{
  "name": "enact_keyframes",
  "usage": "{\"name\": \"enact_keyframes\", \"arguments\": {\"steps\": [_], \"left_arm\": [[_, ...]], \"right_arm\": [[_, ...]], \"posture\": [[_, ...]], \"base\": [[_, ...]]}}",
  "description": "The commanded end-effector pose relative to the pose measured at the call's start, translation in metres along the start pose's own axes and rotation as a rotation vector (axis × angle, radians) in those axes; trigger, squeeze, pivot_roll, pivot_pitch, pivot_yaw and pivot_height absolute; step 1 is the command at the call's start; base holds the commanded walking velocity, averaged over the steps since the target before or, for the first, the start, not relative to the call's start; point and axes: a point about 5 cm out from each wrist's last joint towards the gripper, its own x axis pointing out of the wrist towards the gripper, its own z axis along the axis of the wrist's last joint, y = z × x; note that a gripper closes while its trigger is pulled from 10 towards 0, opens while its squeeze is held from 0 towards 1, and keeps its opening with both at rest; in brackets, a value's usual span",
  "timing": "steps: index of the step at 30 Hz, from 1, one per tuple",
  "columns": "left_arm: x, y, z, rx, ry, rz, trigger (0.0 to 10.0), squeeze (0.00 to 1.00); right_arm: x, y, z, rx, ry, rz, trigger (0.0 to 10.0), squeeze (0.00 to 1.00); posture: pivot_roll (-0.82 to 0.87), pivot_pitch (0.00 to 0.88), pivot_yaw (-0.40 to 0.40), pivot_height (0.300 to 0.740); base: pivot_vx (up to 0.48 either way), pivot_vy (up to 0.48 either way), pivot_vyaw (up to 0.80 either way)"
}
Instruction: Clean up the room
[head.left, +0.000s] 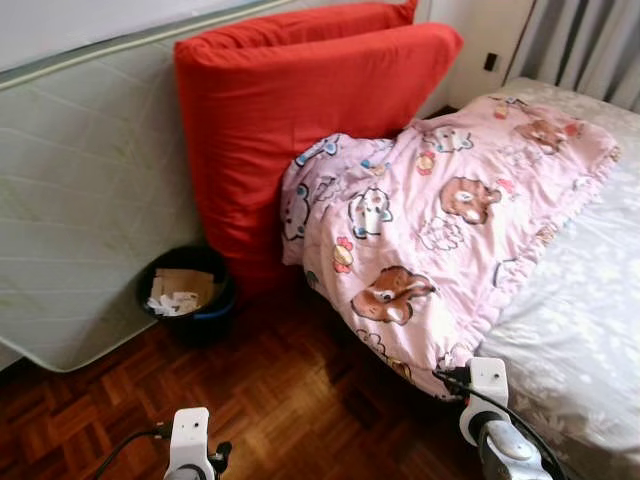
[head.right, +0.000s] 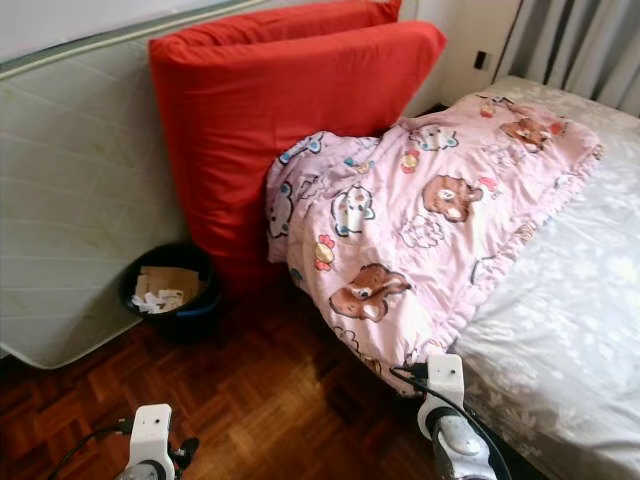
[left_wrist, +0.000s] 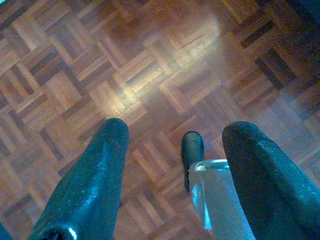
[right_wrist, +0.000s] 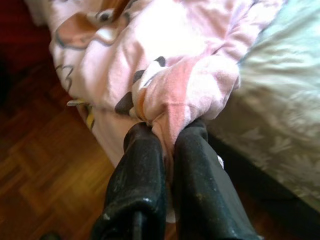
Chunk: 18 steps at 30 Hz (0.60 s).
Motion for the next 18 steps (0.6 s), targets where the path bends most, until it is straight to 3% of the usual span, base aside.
{"name": "enact_keyframes", "arguments": {"steps": [1, 2, 4, 10, 18], "left_arm": [[-0.001, 0.002, -0.004, 0.014, 0.018, 0.001, 10.0, 0.0], [-0.001, 0.002, -0.004, 0.016, 0.02, 0.0, 10.0, 0.0], [-0.001, 0.002, -0.005, 0.021, 0.024, -0.002, 10.0, 0.0], [-0.001, 0.002, -0.007, 0.024, 0.03, -0.004, 10.0, 0.0], [-0.002, 0.001, -0.008, 0.025, 0.032, -0.006, 10.0, 0.0]], "right_arm": [[-0.002, -0.003, -0.001, -0.011, -0.021, -0.008, 10.0, 0.0], [-0.002, -0.003, 0.003, -0.096, -0.047, 0.005, 10.0, 0.0], [-0.001, 0.007, 0.005, -0.146, -0.077, 0.04, 10.0, 0.0], [0.003, 0.029, 0.006, -0.166, -0.058, 0.125, 10.0, 0.0], [0.006, 0.044, 0.007, -0.202, -0.046, 0.183, 10.0, 0.0]], "posture": [[0.04, 0.063, 0.017, 0.74], [0.04, 0.062, 0.018, 0.74], [0.04, 0.062, 0.017, 0.74], [0.04, 0.063, 0.017, 0.74], [0.04, 0.065, 0.018, 0.74]], "base": [[0.0, 0.0, 0.0], [0.0, 0.0, 0.0], [0.0, 0.0, 0.0], [0.0, 0.0, 0.0], [0.0, 0.0, 0.0]]}}
